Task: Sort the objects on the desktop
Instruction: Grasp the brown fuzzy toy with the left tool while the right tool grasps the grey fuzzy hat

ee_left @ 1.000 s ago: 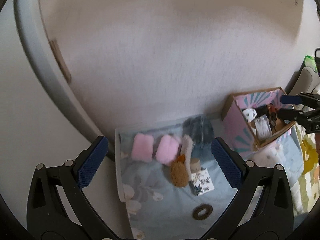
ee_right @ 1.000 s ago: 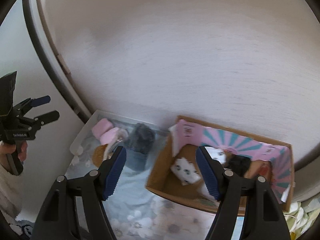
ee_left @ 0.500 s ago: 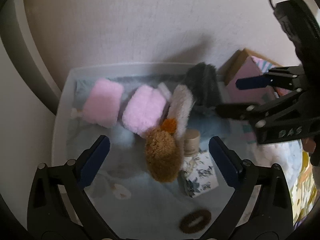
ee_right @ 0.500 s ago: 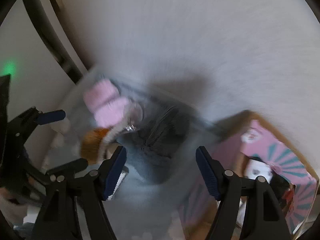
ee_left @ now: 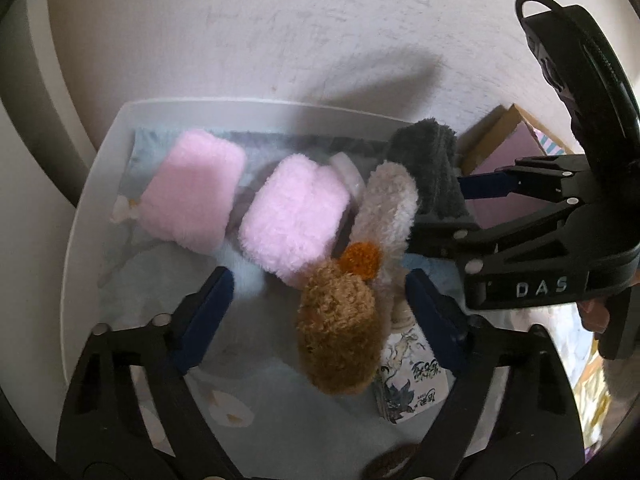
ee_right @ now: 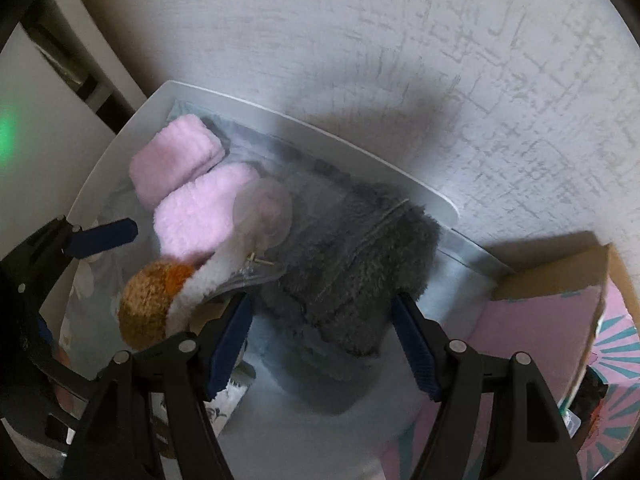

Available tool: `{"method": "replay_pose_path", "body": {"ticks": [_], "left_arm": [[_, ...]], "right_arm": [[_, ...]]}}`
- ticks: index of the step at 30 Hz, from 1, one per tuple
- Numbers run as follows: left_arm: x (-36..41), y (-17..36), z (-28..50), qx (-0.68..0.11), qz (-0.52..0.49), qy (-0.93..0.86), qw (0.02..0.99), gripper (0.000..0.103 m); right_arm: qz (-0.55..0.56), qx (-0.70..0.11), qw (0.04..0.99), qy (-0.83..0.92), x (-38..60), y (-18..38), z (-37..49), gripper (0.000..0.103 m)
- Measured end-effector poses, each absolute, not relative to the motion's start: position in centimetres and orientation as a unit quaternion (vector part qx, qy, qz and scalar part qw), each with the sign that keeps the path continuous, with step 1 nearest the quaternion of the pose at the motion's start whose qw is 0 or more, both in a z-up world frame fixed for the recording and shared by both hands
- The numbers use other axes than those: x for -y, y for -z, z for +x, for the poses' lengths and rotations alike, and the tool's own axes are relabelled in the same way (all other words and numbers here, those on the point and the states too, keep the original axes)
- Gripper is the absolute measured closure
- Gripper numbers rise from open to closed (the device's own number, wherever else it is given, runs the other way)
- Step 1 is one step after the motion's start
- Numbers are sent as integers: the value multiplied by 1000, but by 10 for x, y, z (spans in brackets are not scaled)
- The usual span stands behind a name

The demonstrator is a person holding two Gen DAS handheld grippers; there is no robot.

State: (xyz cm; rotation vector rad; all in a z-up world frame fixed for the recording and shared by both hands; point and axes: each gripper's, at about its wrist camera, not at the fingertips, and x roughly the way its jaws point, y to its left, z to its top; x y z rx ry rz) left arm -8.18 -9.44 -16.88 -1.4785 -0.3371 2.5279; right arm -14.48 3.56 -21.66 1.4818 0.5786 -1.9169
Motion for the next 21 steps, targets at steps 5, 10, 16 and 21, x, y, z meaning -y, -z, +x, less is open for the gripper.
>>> {"method": "replay_pose_path", "body": {"ticks": [5,10,16,21], "left_arm": [[106,173,-76,163,-500,-843,113,43],[106,174,-70,196,-495,-835,137,65],[98,168,-60,188,-494,-838,138,73],[99,159,-53,196,-486,-841,134,74]], "right_arm": [[573,-193,319,730,-40,220,-151,35],[575,-176,322,731,-46,221,-153,55],[562,-167,325,742,-53,214,-150,79],[549,-153,324,755,-63,201,-147,90]]}}
